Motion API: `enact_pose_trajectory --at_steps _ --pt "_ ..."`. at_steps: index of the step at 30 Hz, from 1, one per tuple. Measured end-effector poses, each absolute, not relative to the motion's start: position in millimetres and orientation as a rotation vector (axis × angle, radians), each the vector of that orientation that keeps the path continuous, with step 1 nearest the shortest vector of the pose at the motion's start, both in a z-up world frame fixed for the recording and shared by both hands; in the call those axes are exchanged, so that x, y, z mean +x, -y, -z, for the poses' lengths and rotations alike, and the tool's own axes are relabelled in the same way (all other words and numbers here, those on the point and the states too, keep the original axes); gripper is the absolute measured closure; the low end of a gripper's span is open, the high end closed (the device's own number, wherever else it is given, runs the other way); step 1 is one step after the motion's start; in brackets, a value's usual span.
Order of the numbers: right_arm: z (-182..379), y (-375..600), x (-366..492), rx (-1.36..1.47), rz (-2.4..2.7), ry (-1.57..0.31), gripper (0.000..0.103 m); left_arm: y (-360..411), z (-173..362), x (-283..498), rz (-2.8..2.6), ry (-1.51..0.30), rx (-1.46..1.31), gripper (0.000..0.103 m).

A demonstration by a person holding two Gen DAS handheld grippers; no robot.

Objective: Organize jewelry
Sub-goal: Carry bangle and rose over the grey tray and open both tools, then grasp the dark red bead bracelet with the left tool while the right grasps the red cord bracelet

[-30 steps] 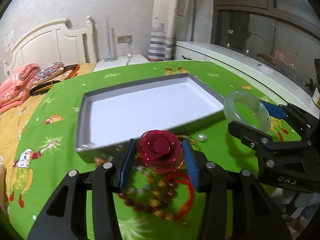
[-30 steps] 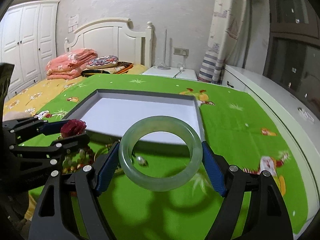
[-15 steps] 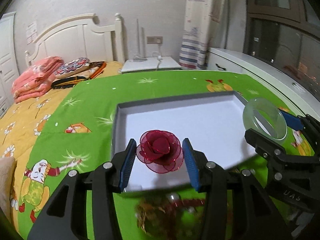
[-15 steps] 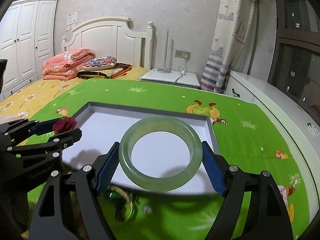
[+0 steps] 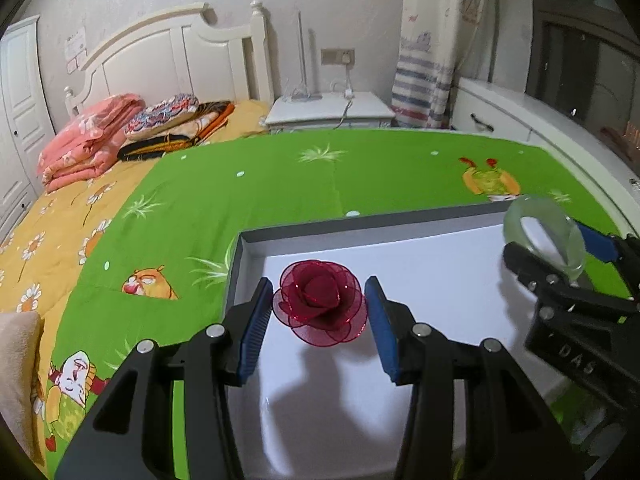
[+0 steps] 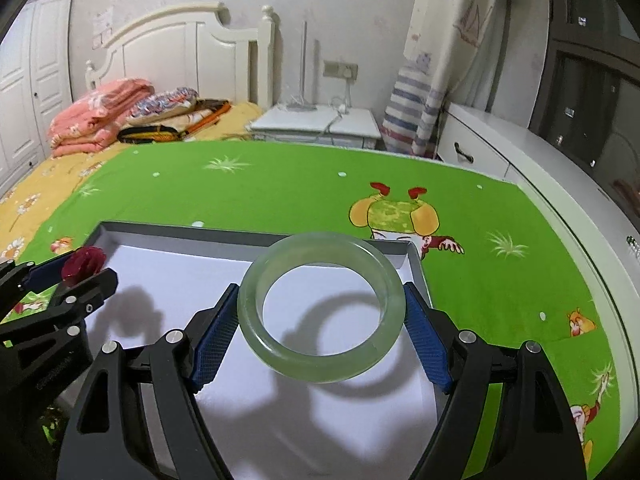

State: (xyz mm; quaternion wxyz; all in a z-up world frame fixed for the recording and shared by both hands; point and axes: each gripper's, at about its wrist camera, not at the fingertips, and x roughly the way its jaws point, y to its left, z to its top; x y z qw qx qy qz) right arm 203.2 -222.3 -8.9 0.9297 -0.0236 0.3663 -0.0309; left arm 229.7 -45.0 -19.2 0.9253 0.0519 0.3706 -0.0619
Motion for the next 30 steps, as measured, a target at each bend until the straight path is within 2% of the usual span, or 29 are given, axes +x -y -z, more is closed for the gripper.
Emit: enact_pose_trajectory --at_steps 6,7,10,11,18,23,30 --pt "14 224 208 -0.048 0.071 -0.754 0.027 42 24 246 0.12 -0.809 0.085 0.055" --pt "12 224 207 -0.056 0.071 -0.736 0.026 42 24 246 0.119 -0.812 0.082 0.051" --pt "6 225 201 -0.06 0.06 -0.715 0.023 39 22 240 0.103 -0.786 0.071 0.028" --pt "5 225 198 -0.063 0.06 -0.709 0.023 38 21 238 0.099 -0.772 0.07 0.025" --pt "-8 229 156 -0.023 0.033 -0.661 0.023 34 14 211 0.098 -0.701 0.062 0.025" --pt "-8 224 112 -0.023 -0.002 -0.632 0.023 14 8 171 0.082 -0.63 0.015 0.013" --pt "5 214 61 -0.014 -0.04 -0.633 0.023 -13 12 117 0.082 -0.583 0.017 0.013"
